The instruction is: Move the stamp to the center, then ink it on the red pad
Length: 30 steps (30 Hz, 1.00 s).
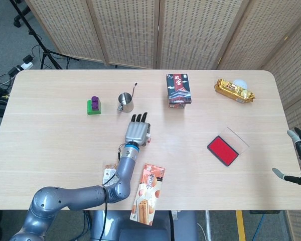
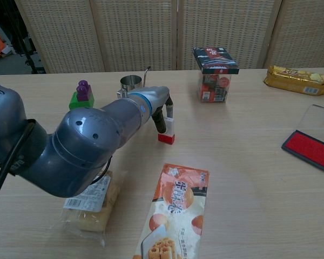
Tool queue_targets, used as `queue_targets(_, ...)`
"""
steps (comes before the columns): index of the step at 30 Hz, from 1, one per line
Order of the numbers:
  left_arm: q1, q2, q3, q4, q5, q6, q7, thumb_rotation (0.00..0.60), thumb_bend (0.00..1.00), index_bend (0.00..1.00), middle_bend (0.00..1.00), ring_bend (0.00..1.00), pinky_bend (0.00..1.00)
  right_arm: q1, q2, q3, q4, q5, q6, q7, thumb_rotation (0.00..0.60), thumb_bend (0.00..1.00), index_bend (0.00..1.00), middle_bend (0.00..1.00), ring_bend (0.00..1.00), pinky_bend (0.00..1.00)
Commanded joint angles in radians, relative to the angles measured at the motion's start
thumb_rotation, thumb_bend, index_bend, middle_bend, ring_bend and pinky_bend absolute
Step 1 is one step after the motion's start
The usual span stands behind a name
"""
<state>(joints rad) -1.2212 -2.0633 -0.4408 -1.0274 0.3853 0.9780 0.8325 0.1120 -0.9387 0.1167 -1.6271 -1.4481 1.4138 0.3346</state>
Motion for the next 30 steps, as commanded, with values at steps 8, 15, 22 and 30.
queue_targets(8, 0.004, -0.001, 0.001, -0.009, 0.001, -0.002, 0.016, 0.600, 0.33, 0.18, 0.00, 0.00, 0.00, -0.001, 0.001, 0.001, 0.007, -0.002, 0.004, 0.013, 0.600, 0.00, 0.00, 0.00, 0.00, 0.00)
queue_targets(15, 0.028, 0.045, 0.003, -0.097, 0.022, 0.027, 0.018, 0.600, 0.32, 0.11, 0.00, 0.00, 0.00, -0.002, 0.000, 0.001, 0.010, -0.005, 0.008, 0.014, 0.600, 0.00, 0.00, 0.00, 0.00, 0.00)
queue_targets(22, 0.099, 0.198, 0.020, -0.318, 0.102, 0.106, 0.003, 0.600, 0.31, 0.07, 0.00, 0.00, 0.00, 0.000, -0.007, -0.003, 0.008, -0.005, 0.005, -0.012, 0.600, 0.00, 0.00, 0.00, 0.00, 0.00)
queue_targets(30, 0.268, 0.481, 0.071, -0.573, 0.311, 0.199, -0.128, 0.600, 0.30, 0.04, 0.00, 0.00, 0.00, 0.010, -0.027, -0.001, -0.004, 0.010, -0.007, -0.087, 0.600, 0.00, 0.00, 0.00, 0.00, 0.00)
